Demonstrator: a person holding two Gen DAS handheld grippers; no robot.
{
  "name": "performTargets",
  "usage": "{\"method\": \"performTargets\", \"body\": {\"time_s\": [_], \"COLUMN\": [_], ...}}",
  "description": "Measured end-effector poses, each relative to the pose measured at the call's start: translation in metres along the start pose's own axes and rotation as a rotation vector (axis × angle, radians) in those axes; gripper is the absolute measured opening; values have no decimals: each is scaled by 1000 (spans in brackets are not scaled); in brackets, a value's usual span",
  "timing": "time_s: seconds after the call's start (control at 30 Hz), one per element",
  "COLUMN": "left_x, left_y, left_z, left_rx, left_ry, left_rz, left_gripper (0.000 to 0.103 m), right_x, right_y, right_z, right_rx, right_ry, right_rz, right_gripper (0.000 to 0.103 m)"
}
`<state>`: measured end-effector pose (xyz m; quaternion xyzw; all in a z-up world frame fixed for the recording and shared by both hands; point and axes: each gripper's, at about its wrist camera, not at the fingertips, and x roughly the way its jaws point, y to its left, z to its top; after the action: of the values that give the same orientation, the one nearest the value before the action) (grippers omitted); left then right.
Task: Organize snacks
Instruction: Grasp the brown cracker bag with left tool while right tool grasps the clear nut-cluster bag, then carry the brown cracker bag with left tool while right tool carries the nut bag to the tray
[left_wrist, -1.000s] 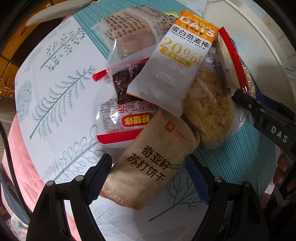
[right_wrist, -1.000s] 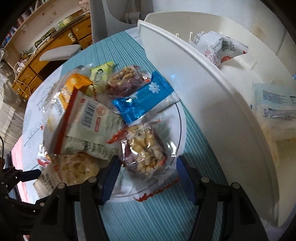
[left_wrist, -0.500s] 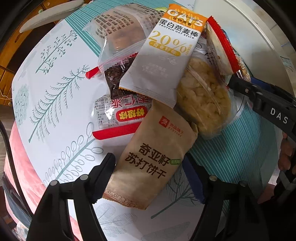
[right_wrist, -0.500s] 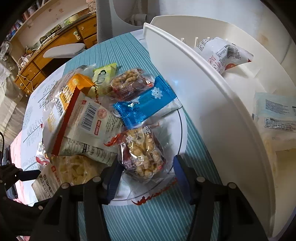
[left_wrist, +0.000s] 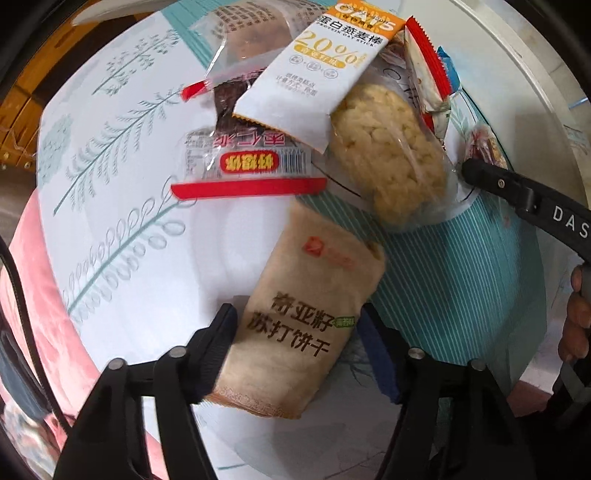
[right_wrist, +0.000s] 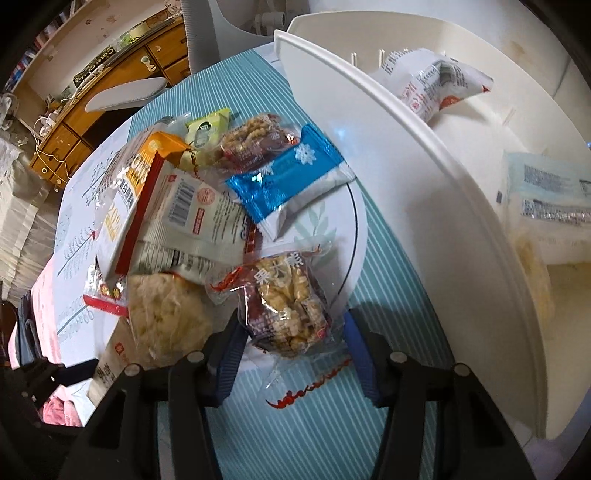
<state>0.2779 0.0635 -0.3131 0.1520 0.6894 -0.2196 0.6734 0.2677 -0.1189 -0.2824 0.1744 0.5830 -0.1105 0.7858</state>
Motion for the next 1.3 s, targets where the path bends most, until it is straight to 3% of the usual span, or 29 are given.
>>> {"method": "performTargets", "body": {"time_s": [0.23, 0.6, 0.93, 1.13, 1.3], "left_x": [-10, -73, -132, -167, -181], "left_y": [0, -12, -43, -71, -92], "left_z": [-26, -81, -74, -70, -63], "left_rx": [-108, -290, -360, -317, -311], "left_ry": [-15, -202, -386, -466, -480], "left_rz": [0, -23, -107, -158, -218], "left_gripper": [64, 64, 64, 64, 64], "right_x": [-22, -77, -147, -174, -194], "right_y": [0, 10, 0, -17, -43], "right_z": [-18, -45, -76, -75, -70], "right_rx": [-9, -114, -265, -265, -211], "right_ry": [-1, -85, -240, -286, -298], "right_rz": [26, 103, 147, 154, 173], "right_gripper": [53, 53, 53, 53, 53]}}
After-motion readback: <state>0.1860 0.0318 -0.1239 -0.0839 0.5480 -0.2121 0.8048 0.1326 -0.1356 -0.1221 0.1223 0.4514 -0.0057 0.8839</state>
